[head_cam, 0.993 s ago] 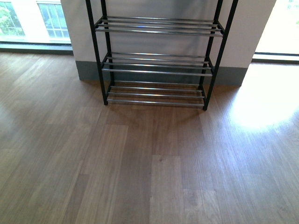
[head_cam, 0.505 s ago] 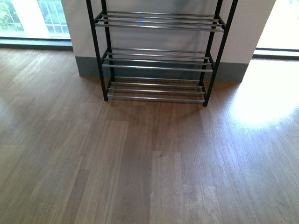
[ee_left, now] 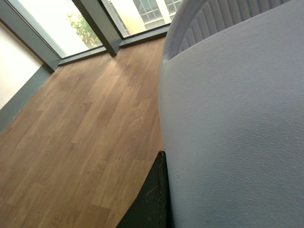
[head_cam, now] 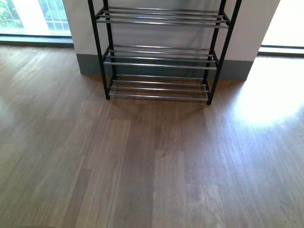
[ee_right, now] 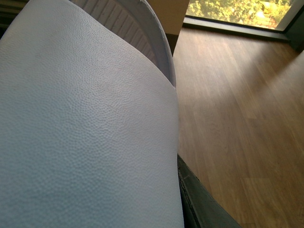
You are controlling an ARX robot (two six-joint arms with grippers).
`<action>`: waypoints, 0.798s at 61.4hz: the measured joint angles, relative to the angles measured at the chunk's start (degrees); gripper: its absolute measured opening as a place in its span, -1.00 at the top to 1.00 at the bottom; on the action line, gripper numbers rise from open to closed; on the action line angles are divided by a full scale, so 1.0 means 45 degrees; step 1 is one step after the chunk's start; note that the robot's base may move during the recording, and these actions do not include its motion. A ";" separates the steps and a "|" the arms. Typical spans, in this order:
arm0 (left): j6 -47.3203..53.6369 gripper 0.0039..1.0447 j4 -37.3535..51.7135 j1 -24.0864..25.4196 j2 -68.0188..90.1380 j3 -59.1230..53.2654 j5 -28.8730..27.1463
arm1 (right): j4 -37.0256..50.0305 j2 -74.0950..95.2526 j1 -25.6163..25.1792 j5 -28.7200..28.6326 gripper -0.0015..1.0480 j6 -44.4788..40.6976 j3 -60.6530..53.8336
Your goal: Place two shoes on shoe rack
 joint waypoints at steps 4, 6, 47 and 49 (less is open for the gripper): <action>0.0000 0.97 -0.0005 0.0000 0.0000 -0.0010 0.0010 | 0.0000 0.0000 -0.0005 0.0019 0.97 0.0000 0.0000; 0.0000 0.97 -0.0005 -0.0010 -0.0010 -0.0010 0.0034 | 0.0000 0.0000 -0.0015 0.0044 0.97 0.0000 0.0000; 0.0000 0.97 -0.0015 -0.0019 -0.0034 -0.0019 -0.0024 | 0.0000 -0.0005 0.0010 -0.0034 0.97 0.0000 -0.0019; 0.0000 0.97 -0.0015 -0.0019 -0.0034 -0.0019 -0.0029 | 0.0000 0.0000 0.0010 -0.0029 0.97 0.0000 -0.0019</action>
